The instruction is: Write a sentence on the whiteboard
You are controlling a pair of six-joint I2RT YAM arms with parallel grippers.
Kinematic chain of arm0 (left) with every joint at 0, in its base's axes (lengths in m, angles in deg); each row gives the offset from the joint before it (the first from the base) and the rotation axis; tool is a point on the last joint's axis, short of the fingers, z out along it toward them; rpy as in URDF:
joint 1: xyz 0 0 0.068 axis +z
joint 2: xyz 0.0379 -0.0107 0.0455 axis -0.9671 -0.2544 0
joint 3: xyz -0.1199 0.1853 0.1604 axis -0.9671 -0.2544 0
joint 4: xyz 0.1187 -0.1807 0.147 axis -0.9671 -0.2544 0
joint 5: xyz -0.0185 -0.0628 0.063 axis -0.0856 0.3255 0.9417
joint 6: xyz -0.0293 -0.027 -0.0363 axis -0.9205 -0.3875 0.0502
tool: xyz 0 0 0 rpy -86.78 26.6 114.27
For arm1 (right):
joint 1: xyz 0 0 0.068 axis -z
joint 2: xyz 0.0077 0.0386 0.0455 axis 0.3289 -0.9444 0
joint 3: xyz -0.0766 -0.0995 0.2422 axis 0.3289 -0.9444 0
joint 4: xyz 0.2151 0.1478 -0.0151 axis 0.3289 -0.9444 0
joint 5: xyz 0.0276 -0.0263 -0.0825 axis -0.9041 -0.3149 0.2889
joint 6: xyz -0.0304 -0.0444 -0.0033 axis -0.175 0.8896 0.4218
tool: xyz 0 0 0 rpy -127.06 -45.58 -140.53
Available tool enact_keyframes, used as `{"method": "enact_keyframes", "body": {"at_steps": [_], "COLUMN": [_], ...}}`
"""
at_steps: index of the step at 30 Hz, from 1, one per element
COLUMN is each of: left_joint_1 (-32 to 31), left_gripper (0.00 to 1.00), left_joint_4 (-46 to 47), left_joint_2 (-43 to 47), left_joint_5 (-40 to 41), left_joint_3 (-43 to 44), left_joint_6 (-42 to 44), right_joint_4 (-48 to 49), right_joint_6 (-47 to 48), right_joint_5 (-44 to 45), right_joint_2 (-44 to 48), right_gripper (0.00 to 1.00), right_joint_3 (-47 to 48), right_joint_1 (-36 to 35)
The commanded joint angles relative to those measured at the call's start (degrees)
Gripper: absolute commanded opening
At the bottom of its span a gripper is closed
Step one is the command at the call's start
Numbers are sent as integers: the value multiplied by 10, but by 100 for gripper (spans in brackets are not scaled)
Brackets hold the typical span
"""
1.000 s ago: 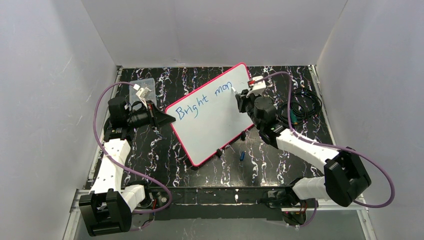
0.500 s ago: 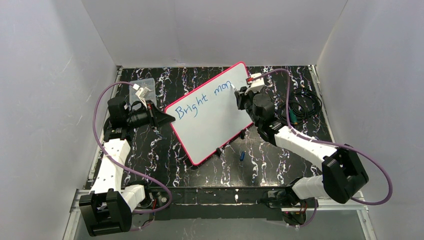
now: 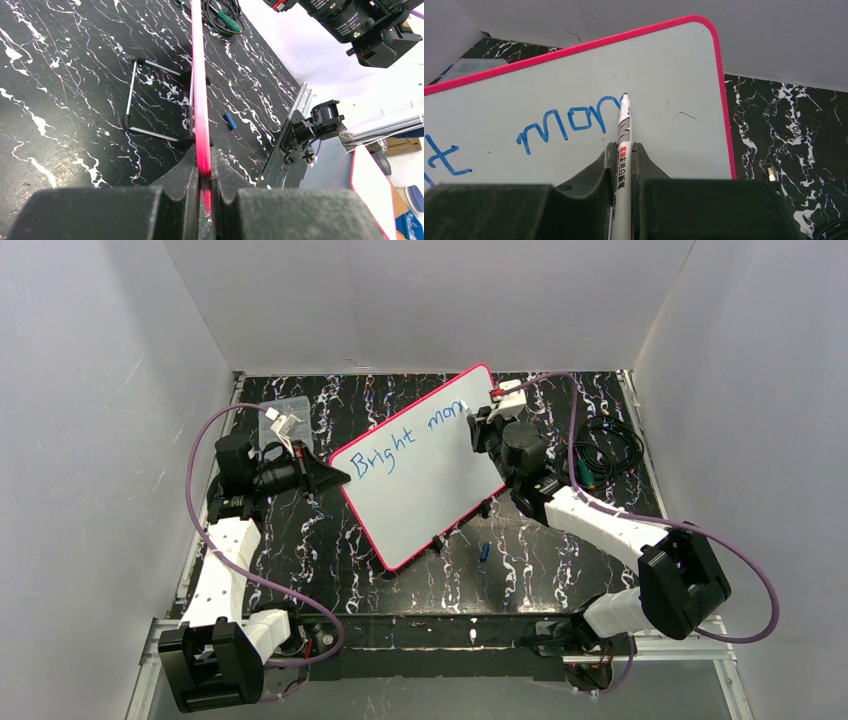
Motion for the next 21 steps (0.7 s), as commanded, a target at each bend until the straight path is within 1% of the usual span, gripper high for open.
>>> {"method": "enact_keyframes", "body": {"at_steps": [1,5,21], "left_joint_1": [2,2,2], "left_gripper": [0,0,0], "left_joint_4": [34,33,34], "left_joint_2": [20,21,23], "left_joint_5": [-22,-22,-22], "left_joint_3": [3,3,2], "left_joint_6": [26,26,25], "right_joint_4": [13,8,-10], "right_joint_6": [8,7,-13], "right_joint_5": [14,13,24], "right_joint_2": [-9,-7,11], "right_gripper": [1,1,1], "right_joint_3": [26,24,-30], "right_joint_1": [2,3,4]}}
